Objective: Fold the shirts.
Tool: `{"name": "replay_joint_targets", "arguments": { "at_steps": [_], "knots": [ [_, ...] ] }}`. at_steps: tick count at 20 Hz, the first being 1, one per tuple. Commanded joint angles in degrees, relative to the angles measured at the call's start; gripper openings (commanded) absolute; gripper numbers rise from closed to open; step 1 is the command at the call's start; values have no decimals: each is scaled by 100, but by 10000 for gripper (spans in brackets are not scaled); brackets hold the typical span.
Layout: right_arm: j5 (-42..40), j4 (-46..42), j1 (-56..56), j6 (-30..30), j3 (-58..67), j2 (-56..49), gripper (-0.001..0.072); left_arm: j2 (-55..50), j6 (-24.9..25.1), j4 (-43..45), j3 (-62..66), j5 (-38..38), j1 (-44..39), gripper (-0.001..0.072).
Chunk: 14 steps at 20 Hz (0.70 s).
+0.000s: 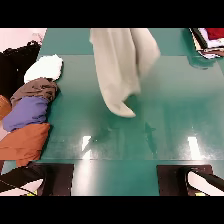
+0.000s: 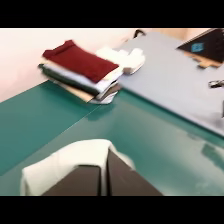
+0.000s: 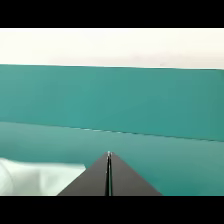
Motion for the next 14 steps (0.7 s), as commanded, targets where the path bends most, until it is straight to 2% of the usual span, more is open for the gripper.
{"name": "replay_joint_targets", "arguments": {
  "at_steps": [1,3,6,7,8,9,12,14],
  "knots": [
    [17,-31,-31,2,-2,17,19,-2,-892,1384,-474,-1062,227,26],
    [24,-31,-31,2,-2,-15,18,-2,-944,1569,-1338,-1674,516,26],
    [195,-26,-28,2,-2,-103,18,0,-968,1561,-2977,-1867,866,27],
    [306,-26,-31,2,-2,-157,19,-2,-973,1563,-3442,-1864,951,122],
    [404,-24,-28,2,-2,-216,18,-2,-1001,1558,-3871,-1851,1032,443],
    [507,-24,-28,2,-2,-275,19,-2,-1021,1561,-4164,-1812,1084,594],
    [723,-22,-28,2,0,-407,18,-2,-907,1565,-4223,-1475,1292,594],
    [835,-24,-28,2,-2,-476,19,-2,-686,1567,-3978,-697,1364,594]
  ]
}}
